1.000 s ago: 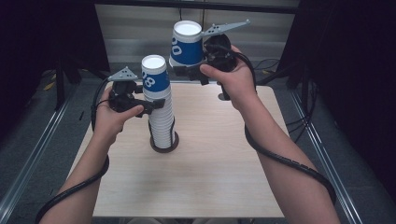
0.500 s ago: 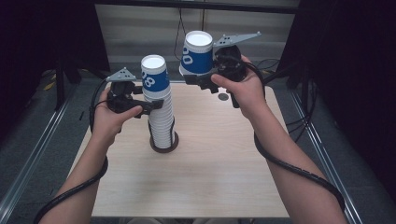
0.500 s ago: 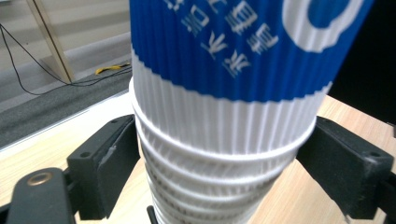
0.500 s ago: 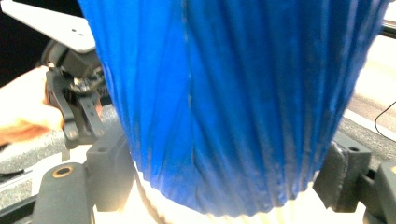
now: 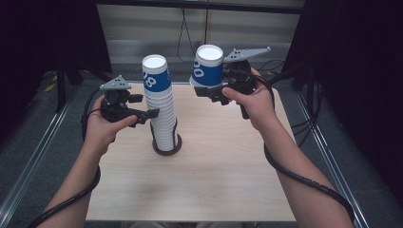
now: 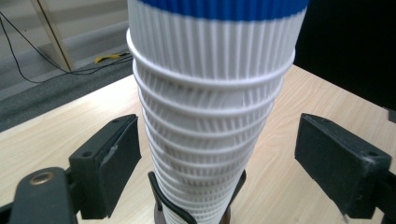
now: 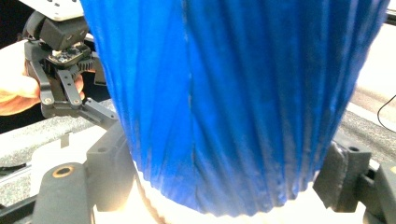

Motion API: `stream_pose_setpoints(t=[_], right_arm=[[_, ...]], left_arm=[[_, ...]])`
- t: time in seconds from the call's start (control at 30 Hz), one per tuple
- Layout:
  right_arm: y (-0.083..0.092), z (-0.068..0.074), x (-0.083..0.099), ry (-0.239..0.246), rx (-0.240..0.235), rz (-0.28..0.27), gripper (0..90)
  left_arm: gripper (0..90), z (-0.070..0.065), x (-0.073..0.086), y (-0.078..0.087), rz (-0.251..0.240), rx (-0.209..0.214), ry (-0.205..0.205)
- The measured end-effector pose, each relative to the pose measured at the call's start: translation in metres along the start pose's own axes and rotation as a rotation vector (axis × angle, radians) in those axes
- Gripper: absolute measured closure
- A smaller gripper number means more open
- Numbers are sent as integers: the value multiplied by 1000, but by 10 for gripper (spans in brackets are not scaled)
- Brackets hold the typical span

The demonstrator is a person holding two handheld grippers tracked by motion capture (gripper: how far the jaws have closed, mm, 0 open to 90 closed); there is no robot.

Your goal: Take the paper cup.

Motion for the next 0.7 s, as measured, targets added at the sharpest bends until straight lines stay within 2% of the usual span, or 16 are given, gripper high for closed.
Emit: stream_pose_setpoints(t=[0.43,0.7], right_arm=[[3,2,25,9,-20,10,204],[4,4,41,13,-35,15,204]], left_arm=[[149,-8,29,-1,50,14,3],[150,-20,46,0,76,36,-4]])
Point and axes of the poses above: each handheld gripper's, and its own axes: y roughly backward along the jaws, x roughly out of its underside, z roughly to its left, the point moved 8 cm from there along -y, roughly forward along the jaws, and after that the axes turned 2 degrees about -y, right-handed, at the moved point
